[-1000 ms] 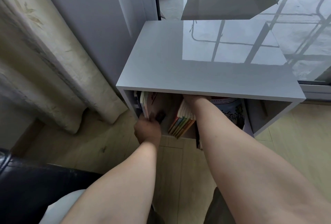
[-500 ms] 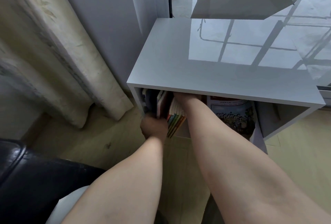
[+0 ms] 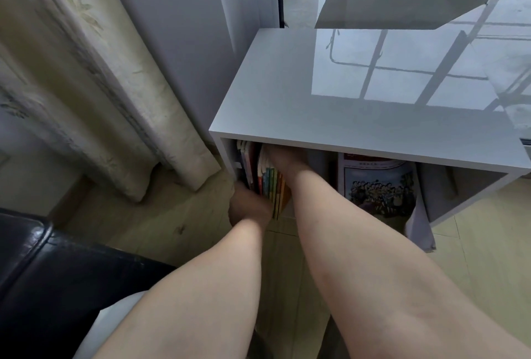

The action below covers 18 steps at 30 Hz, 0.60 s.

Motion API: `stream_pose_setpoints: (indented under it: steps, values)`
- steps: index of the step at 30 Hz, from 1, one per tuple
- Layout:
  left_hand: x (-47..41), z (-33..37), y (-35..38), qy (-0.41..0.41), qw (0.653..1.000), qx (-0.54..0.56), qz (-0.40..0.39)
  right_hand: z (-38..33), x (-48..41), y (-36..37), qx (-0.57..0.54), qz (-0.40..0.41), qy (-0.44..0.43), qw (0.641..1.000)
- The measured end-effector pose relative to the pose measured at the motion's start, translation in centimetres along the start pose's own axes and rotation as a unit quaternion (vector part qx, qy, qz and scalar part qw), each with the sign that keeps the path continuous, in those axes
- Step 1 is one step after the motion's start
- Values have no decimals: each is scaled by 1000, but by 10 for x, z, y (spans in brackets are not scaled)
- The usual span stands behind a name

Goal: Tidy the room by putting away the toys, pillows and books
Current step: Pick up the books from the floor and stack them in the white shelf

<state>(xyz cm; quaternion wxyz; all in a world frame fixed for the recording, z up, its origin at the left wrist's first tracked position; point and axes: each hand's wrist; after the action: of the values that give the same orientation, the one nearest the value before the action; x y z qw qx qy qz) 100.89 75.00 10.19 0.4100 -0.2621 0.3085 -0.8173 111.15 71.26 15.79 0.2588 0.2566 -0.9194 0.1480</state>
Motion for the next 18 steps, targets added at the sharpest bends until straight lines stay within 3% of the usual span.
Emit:
stream_pose_setpoints:
  steps: [4, 10, 18]
  values:
    - [7, 2, 0, 4, 996, 71, -57, 8, 3, 5, -49, 35, -8, 998]
    - [11, 4, 13, -7, 990, 132, -54, 17, -8, -19, -137, 31, 31, 990]
    - [13, -3, 36, -7, 992, 112, 59, 36, -59, -37, -244, -7, 62, 968]
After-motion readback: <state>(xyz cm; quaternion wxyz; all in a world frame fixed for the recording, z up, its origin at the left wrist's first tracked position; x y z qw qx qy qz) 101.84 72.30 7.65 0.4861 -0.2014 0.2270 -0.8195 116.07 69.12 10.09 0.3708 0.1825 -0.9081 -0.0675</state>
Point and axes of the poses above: each hand's wrist, its own x-axis away from the middle knuckle, its own y-axis out of the palm, z = x × y, and after that the axes turned 7 degrees about y, right-handed
